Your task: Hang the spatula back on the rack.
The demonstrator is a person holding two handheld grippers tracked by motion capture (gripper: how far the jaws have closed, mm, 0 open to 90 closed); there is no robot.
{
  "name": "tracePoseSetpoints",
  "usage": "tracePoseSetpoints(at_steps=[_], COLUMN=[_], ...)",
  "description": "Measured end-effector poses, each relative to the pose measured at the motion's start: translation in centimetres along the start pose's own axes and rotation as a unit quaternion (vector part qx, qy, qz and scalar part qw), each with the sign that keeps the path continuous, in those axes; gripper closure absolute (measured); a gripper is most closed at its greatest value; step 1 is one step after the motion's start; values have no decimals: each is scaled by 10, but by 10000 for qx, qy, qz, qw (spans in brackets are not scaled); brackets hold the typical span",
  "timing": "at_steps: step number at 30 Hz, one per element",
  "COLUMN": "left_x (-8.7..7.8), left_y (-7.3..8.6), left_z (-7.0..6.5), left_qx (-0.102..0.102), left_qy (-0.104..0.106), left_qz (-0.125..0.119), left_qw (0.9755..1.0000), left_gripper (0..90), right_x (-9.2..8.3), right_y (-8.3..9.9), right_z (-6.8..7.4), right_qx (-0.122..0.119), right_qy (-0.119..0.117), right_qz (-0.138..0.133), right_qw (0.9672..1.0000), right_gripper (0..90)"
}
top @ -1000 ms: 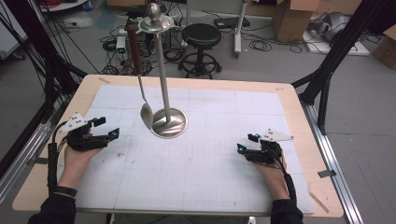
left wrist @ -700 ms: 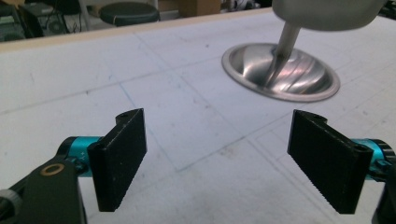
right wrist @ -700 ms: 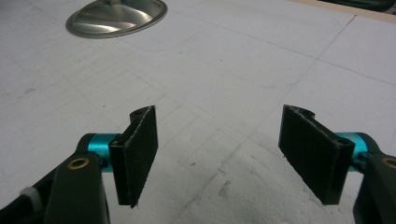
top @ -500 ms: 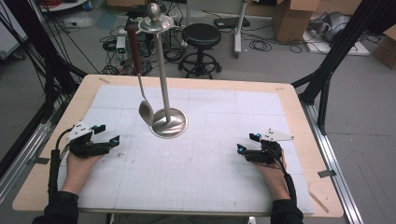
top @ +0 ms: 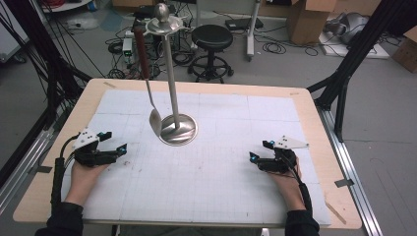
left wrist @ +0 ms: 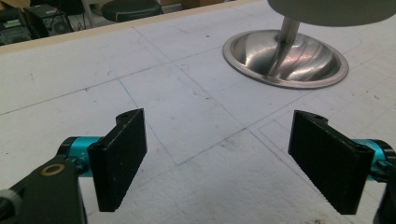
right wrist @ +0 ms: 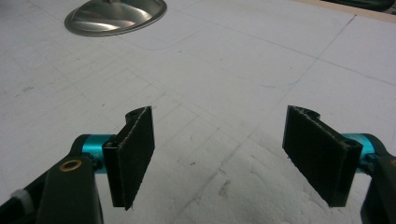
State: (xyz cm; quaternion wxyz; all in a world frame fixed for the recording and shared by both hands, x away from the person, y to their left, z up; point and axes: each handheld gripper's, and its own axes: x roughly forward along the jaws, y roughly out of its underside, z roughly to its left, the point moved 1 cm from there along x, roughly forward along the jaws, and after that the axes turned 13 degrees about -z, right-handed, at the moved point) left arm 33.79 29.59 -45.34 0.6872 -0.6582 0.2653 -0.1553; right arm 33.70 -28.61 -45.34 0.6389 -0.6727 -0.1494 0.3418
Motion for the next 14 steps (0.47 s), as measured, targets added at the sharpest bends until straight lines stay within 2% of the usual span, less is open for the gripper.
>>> tracePoseSetpoints(at_steps=[14], left_x=[1], left_y=[0], left_z=[-2], left_qx=[69], left_qy=[-11], left_qz=[31], left_qw=[10000], left_gripper=[201], right_x=[0], right_y=[0], right_z=[0], right_qx=[-29], right_qy=[-9], right_qz=[6], right_qw=[10000], right_gripper=[247])
